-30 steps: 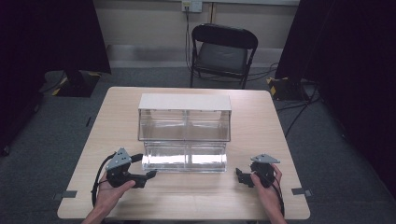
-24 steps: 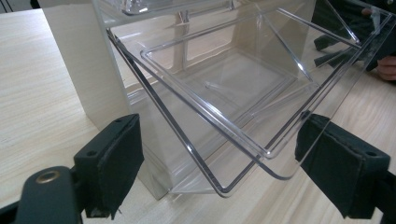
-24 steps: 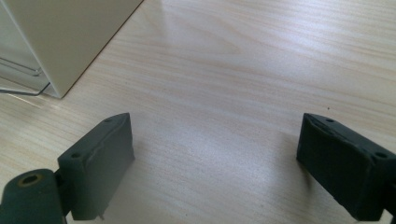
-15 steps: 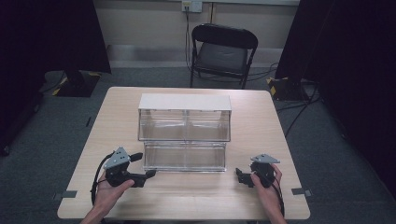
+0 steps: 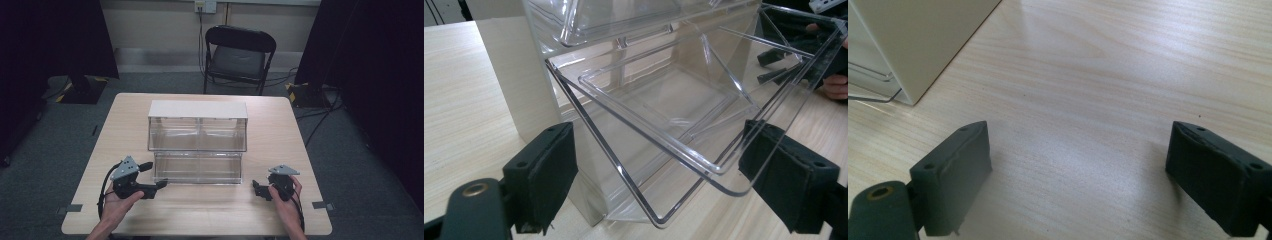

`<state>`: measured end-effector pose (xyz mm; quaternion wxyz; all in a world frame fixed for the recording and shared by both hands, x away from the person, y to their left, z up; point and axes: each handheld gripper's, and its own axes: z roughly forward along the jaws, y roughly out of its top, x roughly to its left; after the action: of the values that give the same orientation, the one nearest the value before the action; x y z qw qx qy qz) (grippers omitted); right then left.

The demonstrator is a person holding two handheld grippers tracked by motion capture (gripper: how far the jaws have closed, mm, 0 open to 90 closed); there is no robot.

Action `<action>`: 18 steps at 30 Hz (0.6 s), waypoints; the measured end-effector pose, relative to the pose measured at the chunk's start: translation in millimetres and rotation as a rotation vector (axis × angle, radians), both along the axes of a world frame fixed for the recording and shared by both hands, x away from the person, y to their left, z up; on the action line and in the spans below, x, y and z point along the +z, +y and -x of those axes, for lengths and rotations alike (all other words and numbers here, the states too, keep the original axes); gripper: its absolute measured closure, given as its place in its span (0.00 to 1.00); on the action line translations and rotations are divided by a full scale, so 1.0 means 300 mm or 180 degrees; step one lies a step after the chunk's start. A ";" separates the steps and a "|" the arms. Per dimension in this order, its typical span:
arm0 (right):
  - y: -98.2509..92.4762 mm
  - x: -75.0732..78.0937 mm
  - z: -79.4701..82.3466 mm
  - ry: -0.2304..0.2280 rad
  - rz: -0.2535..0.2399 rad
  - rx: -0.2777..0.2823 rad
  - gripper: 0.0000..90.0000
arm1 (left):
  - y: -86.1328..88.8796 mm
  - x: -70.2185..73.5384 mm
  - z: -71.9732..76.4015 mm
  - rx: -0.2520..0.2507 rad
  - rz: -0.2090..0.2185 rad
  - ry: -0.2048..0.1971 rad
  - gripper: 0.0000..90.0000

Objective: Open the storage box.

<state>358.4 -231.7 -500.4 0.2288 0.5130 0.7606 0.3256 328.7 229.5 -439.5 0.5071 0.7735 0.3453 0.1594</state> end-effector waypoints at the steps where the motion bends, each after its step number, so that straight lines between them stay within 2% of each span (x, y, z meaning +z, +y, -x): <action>1: 0.000 0.000 0.000 0.0000 0.0001 0.0000 0.11 | 0.000 0.000 0.000 0.0000 0.0000 0.0000 0.17; 2: 0.000 0.000 0.000 0.0000 0.0000 0.0000 0.11 | -0.002 0.000 0.001 -0.0002 0.0025 0.0017 0.17; 3: 0.000 0.000 0.000 0.0001 0.0000 0.0000 0.11 | 0.000 0.002 -0.001 -0.0014 -0.0023 -0.0004 0.17; 8: 0.000 0.000 0.000 0.0000 0.0000 0.0000 0.11 | -0.003 0.009 -0.004 -0.0006 -0.0024 0.0002 0.17; 11: 0.000 0.000 0.000 0.0000 0.0001 0.0000 0.11 | -0.005 0.012 -0.004 0.0006 0.0003 0.0003 0.17; 12: 0.000 0.000 0.000 0.0000 0.0000 0.0000 0.11 | -0.009 0.013 -0.002 0.0024 0.0063 0.0023 0.17; 17: 0.000 0.000 0.000 0.0000 0.0000 0.0000 0.11 | -0.008 0.025 -0.006 0.0050 0.0008 -0.0032 0.17; 18: 0.000 0.000 0.000 0.0000 -0.0001 0.0000 0.11 | -0.009 0.025 -0.006 0.0056 0.0051 -0.0022 0.17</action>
<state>358.4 -231.6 -500.4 0.2287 0.5131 0.7605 0.3256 330.6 226.8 -432.0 0.5131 0.7657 0.3516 0.1637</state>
